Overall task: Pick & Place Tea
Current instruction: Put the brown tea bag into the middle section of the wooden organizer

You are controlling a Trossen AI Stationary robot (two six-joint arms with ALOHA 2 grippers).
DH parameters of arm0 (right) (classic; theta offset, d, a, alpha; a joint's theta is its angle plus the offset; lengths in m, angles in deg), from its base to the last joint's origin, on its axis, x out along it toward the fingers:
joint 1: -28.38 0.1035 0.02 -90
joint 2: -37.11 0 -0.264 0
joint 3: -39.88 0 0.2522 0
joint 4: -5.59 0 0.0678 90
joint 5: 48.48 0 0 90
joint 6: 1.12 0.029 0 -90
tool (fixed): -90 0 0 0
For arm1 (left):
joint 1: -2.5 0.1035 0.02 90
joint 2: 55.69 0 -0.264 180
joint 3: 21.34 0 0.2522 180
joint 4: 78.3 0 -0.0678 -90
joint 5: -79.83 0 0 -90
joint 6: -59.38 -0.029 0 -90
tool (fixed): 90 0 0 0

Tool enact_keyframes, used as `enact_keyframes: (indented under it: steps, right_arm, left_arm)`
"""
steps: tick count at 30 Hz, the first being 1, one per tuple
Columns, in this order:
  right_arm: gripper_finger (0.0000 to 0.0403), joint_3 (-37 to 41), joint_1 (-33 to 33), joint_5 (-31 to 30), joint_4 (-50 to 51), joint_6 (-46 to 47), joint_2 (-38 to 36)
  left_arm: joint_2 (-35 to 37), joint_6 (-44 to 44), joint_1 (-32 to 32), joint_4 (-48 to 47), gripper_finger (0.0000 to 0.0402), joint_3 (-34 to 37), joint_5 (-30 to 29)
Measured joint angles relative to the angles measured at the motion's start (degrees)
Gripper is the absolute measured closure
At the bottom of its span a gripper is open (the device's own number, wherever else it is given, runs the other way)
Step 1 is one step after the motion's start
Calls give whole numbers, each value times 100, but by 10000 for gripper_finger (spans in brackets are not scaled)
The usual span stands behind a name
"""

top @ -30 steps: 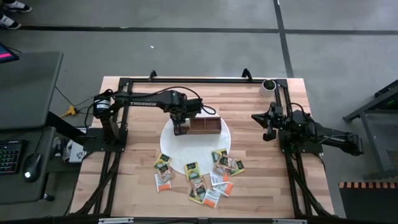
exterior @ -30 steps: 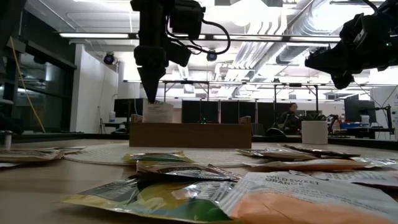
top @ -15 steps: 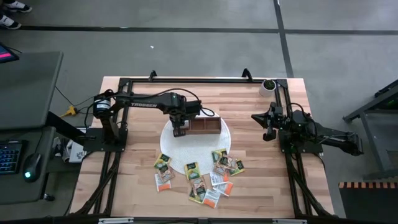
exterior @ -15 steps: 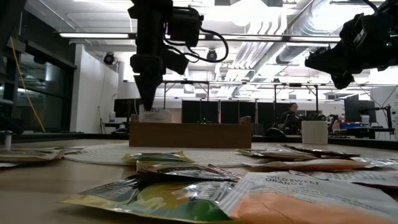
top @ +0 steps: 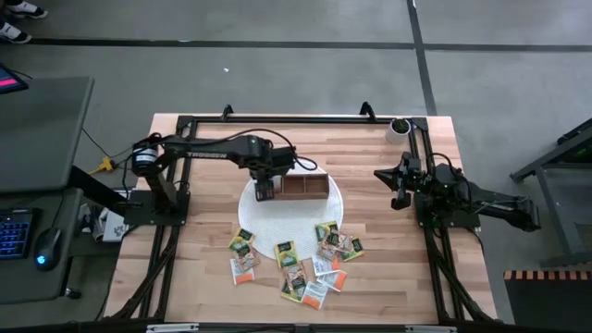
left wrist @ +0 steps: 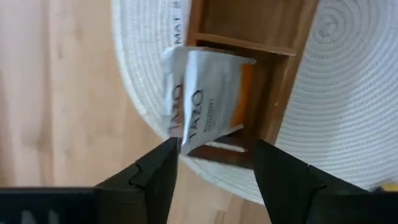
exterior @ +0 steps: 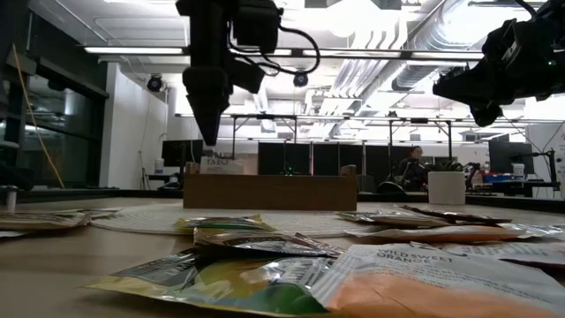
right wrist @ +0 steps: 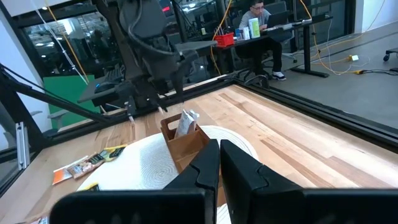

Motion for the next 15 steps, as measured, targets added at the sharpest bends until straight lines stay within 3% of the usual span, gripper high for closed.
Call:
enact_keyframes:
  steps: [8,15]
  right_arm:
    - [391,0,0,0,0,0,0]
    - [391,0,1,0,13,0,-2]
  left_arm:
    - [684,890,-328,-370,202,-2,45]
    - [1275,2164,-1002,-406,202,376,1283]
